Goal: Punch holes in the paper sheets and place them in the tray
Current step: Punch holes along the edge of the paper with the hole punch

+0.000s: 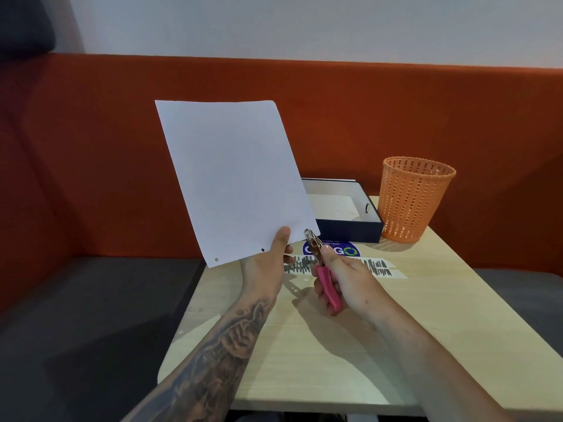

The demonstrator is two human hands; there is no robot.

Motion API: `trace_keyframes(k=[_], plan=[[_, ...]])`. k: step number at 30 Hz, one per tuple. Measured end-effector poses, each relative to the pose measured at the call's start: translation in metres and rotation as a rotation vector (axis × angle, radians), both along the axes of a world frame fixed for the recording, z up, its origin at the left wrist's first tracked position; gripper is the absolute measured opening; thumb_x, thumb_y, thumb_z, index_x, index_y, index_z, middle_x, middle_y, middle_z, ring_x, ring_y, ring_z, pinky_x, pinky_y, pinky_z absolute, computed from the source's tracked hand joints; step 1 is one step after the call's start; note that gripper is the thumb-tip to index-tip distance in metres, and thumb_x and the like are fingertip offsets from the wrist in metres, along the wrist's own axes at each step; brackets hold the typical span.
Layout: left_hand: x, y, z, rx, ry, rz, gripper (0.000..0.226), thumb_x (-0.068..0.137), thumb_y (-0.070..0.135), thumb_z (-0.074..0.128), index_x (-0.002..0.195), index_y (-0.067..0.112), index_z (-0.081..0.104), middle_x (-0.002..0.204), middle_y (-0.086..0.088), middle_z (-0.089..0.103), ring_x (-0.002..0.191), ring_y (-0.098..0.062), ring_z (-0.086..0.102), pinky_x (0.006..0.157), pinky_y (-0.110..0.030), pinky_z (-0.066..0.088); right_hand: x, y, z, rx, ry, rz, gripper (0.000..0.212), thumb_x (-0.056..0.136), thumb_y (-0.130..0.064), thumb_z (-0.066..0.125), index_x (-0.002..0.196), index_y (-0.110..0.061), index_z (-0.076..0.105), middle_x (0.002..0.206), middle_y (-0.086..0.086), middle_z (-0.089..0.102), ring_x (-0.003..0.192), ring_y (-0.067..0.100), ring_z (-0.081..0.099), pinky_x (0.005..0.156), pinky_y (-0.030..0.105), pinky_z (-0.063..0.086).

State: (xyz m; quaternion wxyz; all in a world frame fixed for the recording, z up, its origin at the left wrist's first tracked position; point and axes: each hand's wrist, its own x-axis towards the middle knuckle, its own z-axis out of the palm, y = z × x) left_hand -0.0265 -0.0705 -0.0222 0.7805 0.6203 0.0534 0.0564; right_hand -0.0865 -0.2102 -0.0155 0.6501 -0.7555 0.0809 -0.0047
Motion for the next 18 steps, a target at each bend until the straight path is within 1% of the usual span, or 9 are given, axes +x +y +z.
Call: trace_keyframes(k=[3,5,7,10,11,12,14,16,18], plan=[[-0.002,0.001,-0.001,0.019,0.016,0.017,0.026,0.090,0.039,0.073,0.089,0.013,0.072,0.063,0.007,0.069,0.058,-0.010,0.066,0.043,-0.022,0.043,-0.002,0.001,0.001,-0.004,0.043,0.000,0.057,0.103,-0.056,0.046,0.089,-0.005,0.069,0.064,0.010,0.068,0.051,0.025,0.060,0.050,0.031,0.049],[-0.003,0.003,-0.003,0.035,0.026,0.025,0.029,0.090,0.038,0.074,0.090,0.009,0.073,0.065,0.003,0.069,0.060,-0.012,0.066,0.041,-0.021,0.043,-0.005,0.002,0.003,-0.006,0.077,0.004,0.059,0.103,-0.056,0.045,0.088,-0.004,0.069,0.063,0.011,0.068,0.049,0.025,0.060,0.046,0.028,0.050],[-0.005,0.005,-0.006,0.065,0.065,0.018,0.031,0.090,0.039,0.074,0.087,0.008,0.073,0.064,0.003,0.068,0.054,-0.009,0.064,0.042,-0.022,0.046,-0.007,0.002,0.004,-0.006,0.113,0.017,0.060,0.104,-0.055,0.045,0.089,-0.002,0.068,0.063,0.012,0.067,0.048,0.024,0.060,0.044,0.028,0.051],[-0.011,0.005,-0.008,0.099,0.129,-0.015,0.031,0.089,0.039,0.075,0.077,0.010,0.072,0.065,0.001,0.070,0.047,-0.007,0.062,0.056,-0.031,0.051,-0.010,-0.001,0.005,0.026,0.180,0.035,0.061,0.104,-0.055,0.045,0.088,-0.001,0.067,0.060,0.012,0.066,0.046,0.023,0.058,0.045,0.028,0.051],[-0.013,0.004,-0.008,0.100,0.140,-0.025,0.032,0.089,0.037,0.075,0.075,0.009,0.071,0.065,-0.001,0.070,0.044,-0.006,0.063,0.059,-0.033,0.051,-0.011,-0.002,0.005,0.031,0.205,0.038,0.061,0.104,-0.055,0.044,0.087,-0.001,0.066,0.059,0.012,0.066,0.045,0.023,0.058,0.045,0.029,0.051],[-0.015,0.004,-0.008,0.096,0.145,-0.034,0.032,0.090,0.034,0.075,0.077,0.006,0.071,0.065,-0.001,0.069,0.041,-0.004,0.063,0.060,-0.033,0.051,-0.011,-0.003,0.006,0.029,0.232,0.042,0.062,0.105,-0.055,0.044,0.086,-0.001,0.066,0.059,0.011,0.065,0.045,0.022,0.058,0.045,0.029,0.051],[-0.016,0.003,-0.007,0.094,0.124,-0.049,0.029,0.092,0.029,0.073,0.086,0.000,0.070,0.065,-0.002,0.067,0.038,-0.004,0.062,0.054,-0.029,0.049,-0.012,-0.003,0.010,0.017,0.284,0.055,0.062,0.105,-0.056,0.042,0.083,-0.002,0.065,0.056,0.009,0.064,0.043,0.020,0.058,0.044,0.028,0.053],[-0.015,0.002,-0.008,0.153,0.102,-0.049,0.028,0.093,0.029,0.072,0.088,0.002,0.071,0.064,-0.001,0.067,0.041,-0.005,0.062,0.054,-0.030,0.052,-0.012,-0.002,0.014,-0.007,0.325,0.062,0.063,0.105,-0.056,0.040,0.083,-0.002,0.064,0.054,0.008,0.064,0.043,0.019,0.058,0.043,0.027,0.053],[-0.010,0.004,-0.013,0.203,0.104,-0.035,0.030,0.092,0.033,0.072,0.080,0.006,0.071,0.063,-0.002,0.069,0.048,-0.011,0.063,0.058,-0.032,0.056,-0.011,-0.001,0.018,-0.047,0.346,0.065,0.063,0.106,-0.056,0.039,0.082,-0.002,0.063,0.052,0.007,0.064,0.045,0.019,0.058,0.042,0.027,0.052]])
